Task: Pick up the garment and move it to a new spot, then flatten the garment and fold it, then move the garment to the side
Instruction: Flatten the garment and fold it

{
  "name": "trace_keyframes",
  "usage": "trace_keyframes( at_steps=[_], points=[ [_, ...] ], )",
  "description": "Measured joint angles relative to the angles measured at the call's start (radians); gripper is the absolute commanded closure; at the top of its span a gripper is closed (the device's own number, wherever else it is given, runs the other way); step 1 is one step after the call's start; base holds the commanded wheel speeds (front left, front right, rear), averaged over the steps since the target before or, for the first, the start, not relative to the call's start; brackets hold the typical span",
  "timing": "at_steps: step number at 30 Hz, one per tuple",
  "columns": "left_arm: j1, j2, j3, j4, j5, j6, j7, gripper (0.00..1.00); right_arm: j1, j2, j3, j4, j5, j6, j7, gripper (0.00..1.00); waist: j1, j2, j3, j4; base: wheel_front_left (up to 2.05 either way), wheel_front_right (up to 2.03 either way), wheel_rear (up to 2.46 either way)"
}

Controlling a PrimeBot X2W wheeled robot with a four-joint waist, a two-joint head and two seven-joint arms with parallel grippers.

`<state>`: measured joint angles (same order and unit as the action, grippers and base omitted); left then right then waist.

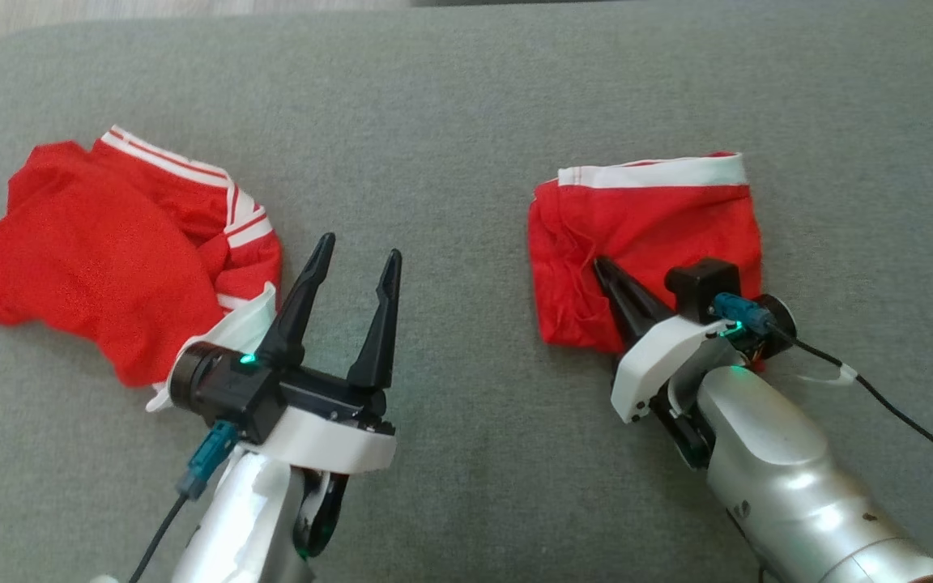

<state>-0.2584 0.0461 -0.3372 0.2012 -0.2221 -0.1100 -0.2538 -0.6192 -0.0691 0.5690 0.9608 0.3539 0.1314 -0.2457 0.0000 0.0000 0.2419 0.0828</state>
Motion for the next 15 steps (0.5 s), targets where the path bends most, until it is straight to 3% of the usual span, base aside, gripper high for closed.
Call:
trace_keyframes(
  at_steps=[3, 6, 15],
  points=[
    [0.007, 0.0, 0.011, 0.002, 0.0, 0.0, 0.0, 0.0, 0.0, 0.002, -0.01, 0.018, 0.001, 0.0, -0.002, 1.0, 0.0, 0.0, -0.018, -0.013, 0.0, 0.0, 0.0],
    [0.021, 0.0, 0.02, 0.002, 0.0, 0.0, 0.0, 0.0, 0.005, -0.002, -0.083, -0.01, -0.004, 0.0, -0.002, 1.0, 0.0, 0.0, -0.036, -0.032, 0.0, 0.0, 0.0],
    [0.052, 0.0, 0.041, -0.006, 0.0, 0.003, 0.0, 0.0, 0.21, -0.034, -0.443, -0.361, -0.162, 0.0, -0.005, 1.0, -0.0001, 0.0, -0.1, -0.104, 0.0, 0.0, 0.0]
  ],
)
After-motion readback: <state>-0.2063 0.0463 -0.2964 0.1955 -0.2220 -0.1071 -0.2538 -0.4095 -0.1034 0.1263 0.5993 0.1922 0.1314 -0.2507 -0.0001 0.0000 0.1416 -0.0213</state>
